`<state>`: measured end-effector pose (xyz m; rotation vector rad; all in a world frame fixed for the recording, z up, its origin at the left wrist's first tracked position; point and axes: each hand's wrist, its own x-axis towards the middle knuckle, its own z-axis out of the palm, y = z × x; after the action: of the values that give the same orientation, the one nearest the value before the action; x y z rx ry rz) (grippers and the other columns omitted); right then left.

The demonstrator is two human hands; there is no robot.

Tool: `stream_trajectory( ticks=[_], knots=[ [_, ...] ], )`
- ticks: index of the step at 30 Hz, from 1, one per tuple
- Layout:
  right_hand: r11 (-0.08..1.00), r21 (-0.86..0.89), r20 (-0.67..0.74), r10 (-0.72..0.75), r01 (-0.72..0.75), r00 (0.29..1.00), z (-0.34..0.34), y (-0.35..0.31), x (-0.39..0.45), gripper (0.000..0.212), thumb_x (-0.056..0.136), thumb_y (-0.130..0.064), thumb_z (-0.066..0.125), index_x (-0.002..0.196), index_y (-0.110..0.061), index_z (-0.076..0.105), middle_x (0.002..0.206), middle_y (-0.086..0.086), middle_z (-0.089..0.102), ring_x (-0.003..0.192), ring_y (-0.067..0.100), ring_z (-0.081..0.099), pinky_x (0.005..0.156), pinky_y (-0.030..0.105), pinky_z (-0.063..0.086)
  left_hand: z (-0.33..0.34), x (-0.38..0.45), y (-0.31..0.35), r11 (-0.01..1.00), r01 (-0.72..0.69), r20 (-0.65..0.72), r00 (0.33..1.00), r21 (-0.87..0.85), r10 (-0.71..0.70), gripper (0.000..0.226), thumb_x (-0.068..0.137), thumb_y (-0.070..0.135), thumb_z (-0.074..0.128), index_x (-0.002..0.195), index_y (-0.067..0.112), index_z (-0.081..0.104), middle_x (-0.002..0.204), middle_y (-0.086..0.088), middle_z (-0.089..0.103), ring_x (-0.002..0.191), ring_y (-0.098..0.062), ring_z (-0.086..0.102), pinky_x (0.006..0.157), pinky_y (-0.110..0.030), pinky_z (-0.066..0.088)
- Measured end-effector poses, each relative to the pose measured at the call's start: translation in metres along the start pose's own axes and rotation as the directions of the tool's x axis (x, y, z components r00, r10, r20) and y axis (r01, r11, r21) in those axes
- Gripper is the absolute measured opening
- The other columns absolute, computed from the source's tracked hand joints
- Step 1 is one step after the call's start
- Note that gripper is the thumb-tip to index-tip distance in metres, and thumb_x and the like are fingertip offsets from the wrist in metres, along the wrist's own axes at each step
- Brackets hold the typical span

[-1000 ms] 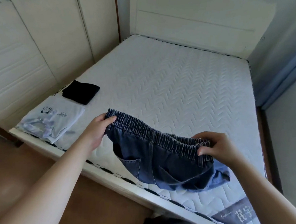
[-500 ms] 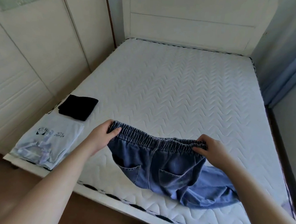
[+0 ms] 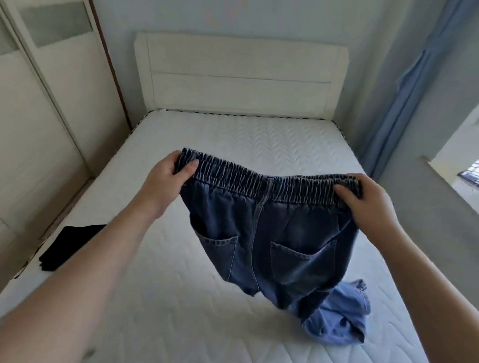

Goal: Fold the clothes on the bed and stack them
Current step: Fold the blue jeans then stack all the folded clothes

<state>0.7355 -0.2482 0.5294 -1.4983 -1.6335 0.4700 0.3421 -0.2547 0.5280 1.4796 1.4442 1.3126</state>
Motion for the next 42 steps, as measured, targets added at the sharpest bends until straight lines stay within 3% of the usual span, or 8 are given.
stream_trajectory(
  ticks=[5, 11, 22, 26, 32, 35, 39, 42],
  knots=[
    [0.999, 0.037, -0.129, -0.031, 0.036, 0.991, -0.007, -0.047, 0.028, 0.011, 0.091, -0.034, 0.066, 0.100, -0.033, 0.062, 0.090, -0.016, 0.067, 0.088, 0.013, 0.063, 0.081, 0.032, 0.049, -0.028, 0.053, 0.043, 0.977, -0.205, 0.010, 0.979, 0.061, 0.204, 0.022, 0.086, 0.055, 0.061, 0.097, 0.036, 0.063, 0.098, 0.008, 0.072, 0.094, -0.013, 0.067, 0.089, -0.041, 0.054],
    [0.994, 0.066, -0.257, -0.072, 0.092, 0.964, -0.022, -0.097, 0.064, 0.013, 0.092, -0.033, 0.063, 0.093, -0.043, 0.056, 0.076, -0.034, 0.062, 0.072, -0.018, 0.056, 0.064, 0.008, 0.038, -0.048, 0.097, 0.090, 0.903, -0.385, -0.040, 0.916, 0.191, 0.399, 0.015, 0.082, 0.059, 0.057, 0.085, 0.044, 0.055, 0.081, 0.023, 0.063, 0.077, 0.003, 0.059, 0.074, -0.031, 0.049],
    [0.957, 0.207, -0.341, -0.122, 0.201, 0.932, -0.046, -0.142, 0.120, 0.009, 0.096, -0.027, 0.060, 0.102, -0.034, 0.062, 0.085, -0.021, 0.066, 0.072, -0.015, 0.059, 0.069, 0.012, 0.042, -0.064, 0.144, 0.172, 0.823, -0.484, -0.090, 0.844, 0.298, 0.529, 0.010, 0.094, 0.042, 0.057, 0.098, 0.033, 0.057, 0.085, 0.021, 0.063, 0.081, 0.009, 0.056, 0.070, -0.017, 0.040],
    [0.935, 0.232, -0.398, -0.160, 0.268, 0.903, -0.065, -0.168, 0.142, 0.010, 0.095, -0.029, 0.060, 0.102, -0.036, 0.062, 0.084, -0.024, 0.067, 0.075, -0.012, 0.060, 0.070, 0.012, 0.045, -0.070, 0.154, 0.208, 0.823, -0.490, -0.163, 0.822, 0.286, 0.546, 0.018, 0.093, 0.051, 0.055, 0.096, 0.034, 0.058, 0.086, 0.018, 0.064, 0.080, 0.007, 0.057, 0.069, -0.019, 0.042],
    [0.813, 0.411, -0.427, -0.228, 0.412, 0.875, -0.086, -0.192, 0.168, 0.013, 0.098, -0.023, 0.057, 0.100, -0.034, 0.062, 0.089, -0.014, 0.069, 0.086, 0.005, 0.063, 0.087, 0.028, 0.052, -0.082, 0.158, 0.246, 0.816, -0.575, -0.099, 0.817, -0.058, 0.568, 0.016, 0.087, 0.052, 0.062, 0.095, 0.039, 0.066, 0.099, 0.008, 0.072, 0.097, -0.014, 0.066, 0.086, -0.033, 0.051],
    [0.717, 0.545, -0.357, -0.270, 0.434, 0.894, -0.089, -0.185, 0.164, 0.012, 0.099, -0.019, 0.056, 0.100, -0.029, 0.063, 0.089, -0.013, 0.068, 0.086, 0.005, 0.062, 0.088, 0.025, 0.052, -0.086, 0.146, 0.238, 0.796, -0.563, 0.045, 0.810, -0.222, 0.585, 0.012, 0.089, 0.038, 0.066, 0.100, 0.034, 0.069, 0.103, 0.006, 0.073, 0.099, -0.012, 0.068, 0.085, -0.023, 0.052],
    [0.495, 0.764, -0.216, -0.409, 0.414, 0.887, -0.093, -0.166, 0.150, 0.011, 0.086, -0.033, 0.064, 0.095, -0.032, 0.069, 0.084, -0.009, 0.065, 0.080, 0.007, 0.059, 0.079, 0.023, 0.053, -0.092, 0.115, 0.209, 0.750, -0.512, 0.174, 0.765, -0.418, 0.620, 0.021, 0.080, 0.040, 0.076, 0.098, 0.031, 0.069, 0.095, 0.009, 0.072, 0.090, -0.006, 0.068, 0.081, -0.019, 0.054],
    [0.411, 0.851, -0.119, -0.456, 0.328, 0.882, -0.081, -0.155, 0.141, 0.012, 0.090, -0.024, 0.059, 0.094, -0.030, 0.069, 0.085, -0.004, 0.062, 0.077, 0.009, 0.058, 0.074, 0.022, 0.052, -0.078, 0.102, 0.188, 0.771, -0.417, 0.272, 0.765, -0.481, 0.584, 0.017, 0.081, 0.028, 0.076, 0.093, 0.022, 0.065, 0.087, 0.000, 0.065, 0.081, -0.011, 0.064, 0.075, -0.020, 0.053]
  ],
)
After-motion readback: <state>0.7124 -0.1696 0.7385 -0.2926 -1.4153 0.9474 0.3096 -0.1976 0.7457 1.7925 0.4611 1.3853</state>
